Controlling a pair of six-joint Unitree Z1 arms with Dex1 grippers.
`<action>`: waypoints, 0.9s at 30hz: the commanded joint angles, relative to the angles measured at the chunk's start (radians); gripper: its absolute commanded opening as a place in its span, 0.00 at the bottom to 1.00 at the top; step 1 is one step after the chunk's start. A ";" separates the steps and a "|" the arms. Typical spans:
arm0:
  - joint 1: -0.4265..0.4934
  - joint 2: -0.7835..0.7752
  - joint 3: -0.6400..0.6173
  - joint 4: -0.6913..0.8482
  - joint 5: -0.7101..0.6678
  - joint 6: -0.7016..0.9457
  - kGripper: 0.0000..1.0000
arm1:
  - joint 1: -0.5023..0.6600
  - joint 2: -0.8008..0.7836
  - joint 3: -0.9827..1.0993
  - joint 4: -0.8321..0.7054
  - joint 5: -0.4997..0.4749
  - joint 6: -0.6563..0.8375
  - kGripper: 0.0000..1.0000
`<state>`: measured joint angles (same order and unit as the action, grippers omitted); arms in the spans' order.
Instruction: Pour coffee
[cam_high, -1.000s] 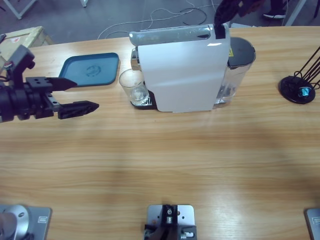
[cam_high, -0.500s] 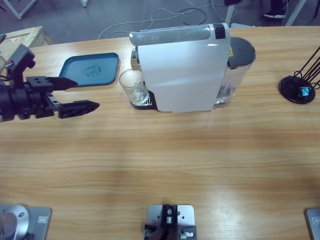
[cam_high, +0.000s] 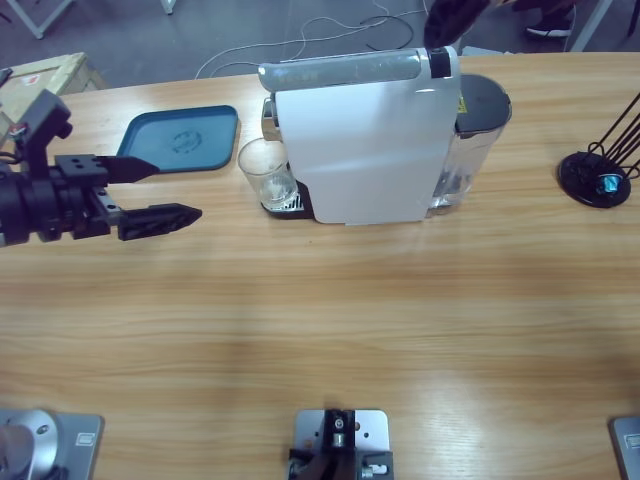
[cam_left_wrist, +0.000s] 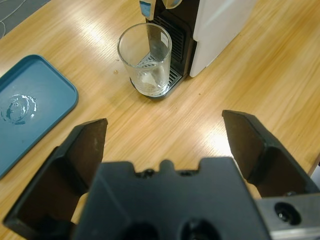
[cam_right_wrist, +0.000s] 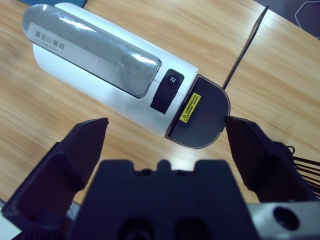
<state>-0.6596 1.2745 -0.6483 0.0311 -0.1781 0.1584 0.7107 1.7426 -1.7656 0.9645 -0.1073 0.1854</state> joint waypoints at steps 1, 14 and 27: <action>-0.009 -0.003 0.019 -0.009 -0.015 -0.017 0.99 | 0.009 -0.011 0.033 0.017 -0.011 0.009 1.00; -0.009 -0.003 0.010 -0.009 -0.015 -0.022 0.99 | 0.009 -0.012 0.010 0.030 -0.014 0.014 1.00; -0.009 -0.011 -0.003 -0.008 -0.017 -0.020 0.99 | 0.012 -0.016 0.006 0.023 -0.026 0.019 1.00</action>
<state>-0.6596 1.2728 -0.6486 0.0311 -0.1812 0.1524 0.7108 1.7426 -1.7663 0.9881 -0.1076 0.1961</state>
